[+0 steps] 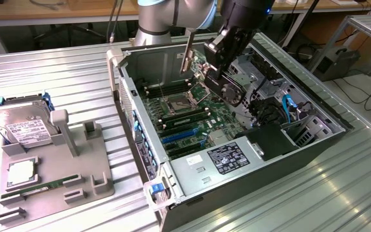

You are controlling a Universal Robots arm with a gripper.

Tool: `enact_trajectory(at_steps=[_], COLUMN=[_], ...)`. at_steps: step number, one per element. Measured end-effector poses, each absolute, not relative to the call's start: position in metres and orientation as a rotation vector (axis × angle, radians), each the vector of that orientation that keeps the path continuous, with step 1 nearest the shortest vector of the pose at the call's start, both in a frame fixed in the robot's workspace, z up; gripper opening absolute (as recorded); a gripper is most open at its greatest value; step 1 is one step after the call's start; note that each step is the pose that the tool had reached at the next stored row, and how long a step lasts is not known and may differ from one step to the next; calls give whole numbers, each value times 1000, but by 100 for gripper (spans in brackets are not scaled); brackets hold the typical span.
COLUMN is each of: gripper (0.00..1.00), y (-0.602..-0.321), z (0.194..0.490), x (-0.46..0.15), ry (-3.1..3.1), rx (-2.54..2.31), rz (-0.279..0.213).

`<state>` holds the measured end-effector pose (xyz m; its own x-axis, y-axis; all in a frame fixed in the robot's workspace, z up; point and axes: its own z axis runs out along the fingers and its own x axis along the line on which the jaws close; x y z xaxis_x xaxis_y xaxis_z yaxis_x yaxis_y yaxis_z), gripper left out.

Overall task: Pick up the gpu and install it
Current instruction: 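Insert the gpu into the slot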

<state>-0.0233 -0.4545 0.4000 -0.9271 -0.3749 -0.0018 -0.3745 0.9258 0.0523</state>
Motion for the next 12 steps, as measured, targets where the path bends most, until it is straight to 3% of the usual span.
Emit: enact_trajectory(at_steps=[12], gripper=[26], y=[-455], z=[389], x=[-23], ry=[-2957], rx=[1012], rz=[-78])
